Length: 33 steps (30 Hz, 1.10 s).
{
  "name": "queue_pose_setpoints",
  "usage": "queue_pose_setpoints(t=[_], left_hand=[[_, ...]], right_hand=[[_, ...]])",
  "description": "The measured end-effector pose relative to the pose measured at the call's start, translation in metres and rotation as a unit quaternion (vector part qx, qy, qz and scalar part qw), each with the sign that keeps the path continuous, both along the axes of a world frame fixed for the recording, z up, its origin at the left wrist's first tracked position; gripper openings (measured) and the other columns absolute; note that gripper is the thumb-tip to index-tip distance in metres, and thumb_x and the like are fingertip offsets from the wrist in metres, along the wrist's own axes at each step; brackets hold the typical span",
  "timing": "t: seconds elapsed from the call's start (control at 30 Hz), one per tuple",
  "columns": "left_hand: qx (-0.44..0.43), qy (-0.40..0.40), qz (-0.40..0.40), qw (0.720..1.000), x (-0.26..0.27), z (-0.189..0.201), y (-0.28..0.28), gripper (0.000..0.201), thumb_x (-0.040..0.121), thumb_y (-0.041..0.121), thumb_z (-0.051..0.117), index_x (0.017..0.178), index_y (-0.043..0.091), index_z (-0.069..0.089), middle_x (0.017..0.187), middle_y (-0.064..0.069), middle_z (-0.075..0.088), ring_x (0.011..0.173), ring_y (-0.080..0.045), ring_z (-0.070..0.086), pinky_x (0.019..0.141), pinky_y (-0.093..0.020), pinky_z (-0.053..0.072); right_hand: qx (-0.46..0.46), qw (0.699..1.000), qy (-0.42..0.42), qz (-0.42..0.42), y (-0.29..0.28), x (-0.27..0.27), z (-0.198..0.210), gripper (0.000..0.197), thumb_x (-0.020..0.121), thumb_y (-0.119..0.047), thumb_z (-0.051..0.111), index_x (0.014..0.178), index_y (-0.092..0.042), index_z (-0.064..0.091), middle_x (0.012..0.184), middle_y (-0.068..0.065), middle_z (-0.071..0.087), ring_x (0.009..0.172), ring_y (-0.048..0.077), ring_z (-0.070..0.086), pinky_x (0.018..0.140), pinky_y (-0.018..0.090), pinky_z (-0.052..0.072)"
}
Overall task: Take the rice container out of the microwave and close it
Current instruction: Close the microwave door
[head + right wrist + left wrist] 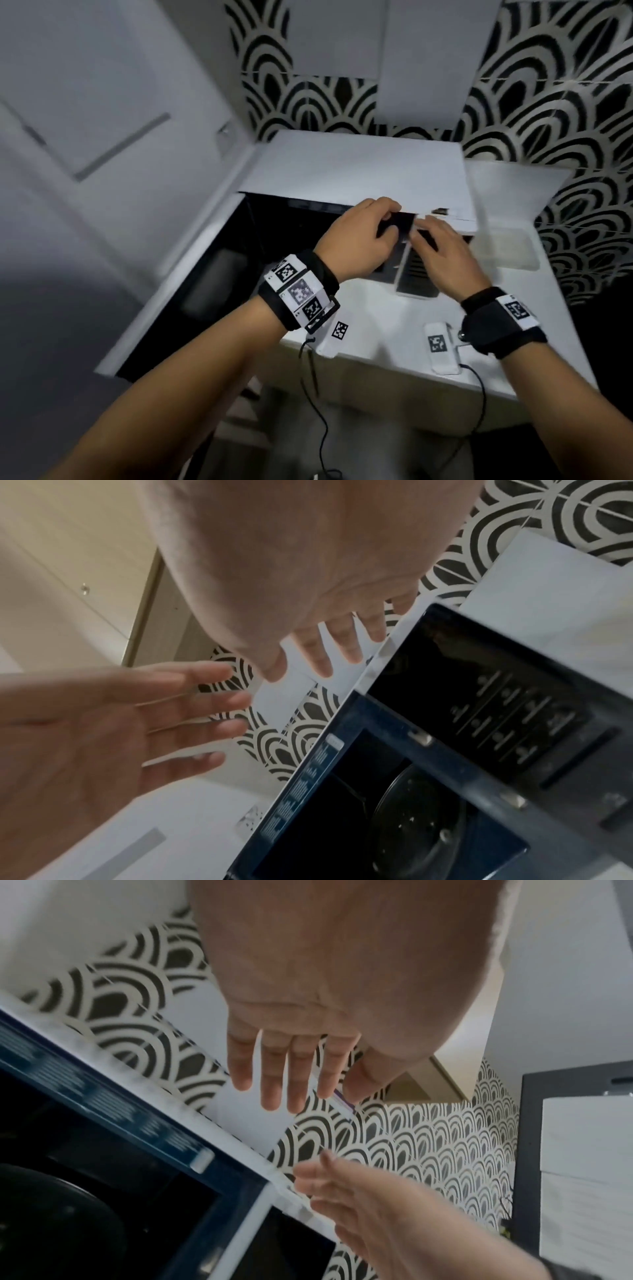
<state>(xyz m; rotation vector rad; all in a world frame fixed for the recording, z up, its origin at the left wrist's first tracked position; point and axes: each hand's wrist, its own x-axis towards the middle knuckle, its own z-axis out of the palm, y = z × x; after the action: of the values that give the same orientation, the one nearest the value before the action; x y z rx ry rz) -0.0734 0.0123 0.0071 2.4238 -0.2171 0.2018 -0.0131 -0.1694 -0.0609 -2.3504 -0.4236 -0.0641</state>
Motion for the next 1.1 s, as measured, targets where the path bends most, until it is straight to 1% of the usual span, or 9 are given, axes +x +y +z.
queue_pose_setpoints(t=[0.2,0.3,0.43,0.5,0.6,0.7,0.83,0.97,1.1], left_hand=[[-0.005,0.013,0.058,0.998,-0.075,0.016,0.093,0.039,0.096,0.031,0.054,0.133,0.020,0.057,0.126,0.000,0.064,0.115,-0.017,0.059,0.099,-0.034,0.048],[-0.052,0.026,0.103,0.993,-0.107,0.016,0.137,0.040,0.092,0.036,0.055,0.129,0.021,0.059,0.117,0.000,0.066,0.105,-0.018,0.063,0.097,-0.036,0.051],[-0.096,0.044,0.219,0.970,-0.147,0.004,0.193,0.040,0.091,0.034,0.058,0.127,0.018,0.060,0.113,-0.003,0.068,0.099,-0.021,0.065,0.095,-0.034,0.051],[-0.066,0.075,0.274,0.957,-0.166,-0.006,0.215,0.041,0.092,0.030,0.057,0.130,0.015,0.058,0.120,-0.008,0.067,0.108,-0.027,0.064,0.095,-0.035,0.049],[0.032,0.183,0.326,0.927,-0.187,-0.027,0.234,0.041,0.091,0.036,0.050,0.120,0.009,0.061,0.120,-0.017,0.067,0.109,-0.035,0.062,0.081,-0.032,0.044],[0.057,0.270,0.330,0.903,-0.200,-0.043,0.238,0.054,0.093,0.048,0.040,0.119,0.006,0.064,0.123,-0.020,0.065,0.099,-0.034,0.060,0.077,-0.030,0.039],[0.087,0.284,0.316,0.901,-0.208,-0.045,0.228,0.073,0.095,0.064,0.028,0.126,0.008,0.063,0.125,-0.018,0.065,0.091,-0.029,0.054,0.079,-0.033,0.043],[0.099,0.328,0.248,0.906,-0.211,-0.048,0.208,0.101,0.086,0.082,0.008,0.135,0.010,0.059,0.143,-0.019,0.056,0.124,-0.035,0.057,0.104,-0.044,0.045],[0.099,0.351,0.177,0.914,-0.201,-0.048,0.174,0.105,0.086,0.081,0.000,0.138,0.010,0.057,0.149,-0.016,0.052,0.133,-0.033,0.051,0.109,-0.045,0.040]], right_hand=[[-0.135,0.989,0.006,-0.056,0.032,0.015,-0.001,0.071,0.087,-0.063,0.036,0.145,-0.023,0.043,0.161,0.011,0.026,0.149,0.035,0.017,0.118,0.056,0.011],[-0.222,0.971,0.010,-0.085,0.021,0.036,-0.005,0.085,0.079,-0.070,0.023,0.148,-0.022,0.037,0.162,0.010,0.023,0.147,0.038,0.019,0.116,0.060,0.015],[-0.285,0.955,-0.024,-0.083,0.021,0.041,-0.012,0.086,0.079,-0.070,0.019,0.149,-0.022,0.032,0.161,0.011,0.022,0.144,0.041,0.022,0.114,0.059,0.020],[-0.291,0.952,-0.037,-0.084,0.023,0.039,-0.015,0.084,0.081,-0.070,0.019,0.149,-0.022,0.030,0.161,0.013,0.021,0.144,0.043,0.021,0.114,0.060,0.019],[-0.289,0.952,-0.032,-0.090,0.023,0.037,-0.017,0.085,0.082,-0.071,0.020,0.151,-0.022,0.026,0.163,0.015,0.013,0.146,0.043,0.016,0.115,0.059,0.015],[-0.273,0.957,-0.030,-0.089,0.020,0.039,-0.018,0.089,0.079,-0.073,0.020,0.152,-0.021,0.025,0.163,0.021,0.009,0.147,0.043,0.014,0.118,0.057,0.012],[-0.257,0.961,-0.032,-0.099,0.015,0.051,-0.025,0.106,0.072,-0.085,0.015,0.153,-0.016,0.022,0.159,0.026,0.011,0.146,0.044,0.015,0.119,0.057,0.014],[-0.268,0.956,-0.030,-0.114,0.011,0.068,-0.035,0.118,0.065,-0.093,0.005,0.149,-0.012,0.023,0.155,0.027,0.021,0.142,0.047,0.022,0.115,0.062,0.021],[-0.301,0.944,-0.021,-0.136,0.012,0.051,-0.024,0.096,0.077,-0.082,0.017,0.152,-0.022,0.023,0.163,0.015,0.014,0.147,0.045,0.011,0.118,0.061,0.009]])
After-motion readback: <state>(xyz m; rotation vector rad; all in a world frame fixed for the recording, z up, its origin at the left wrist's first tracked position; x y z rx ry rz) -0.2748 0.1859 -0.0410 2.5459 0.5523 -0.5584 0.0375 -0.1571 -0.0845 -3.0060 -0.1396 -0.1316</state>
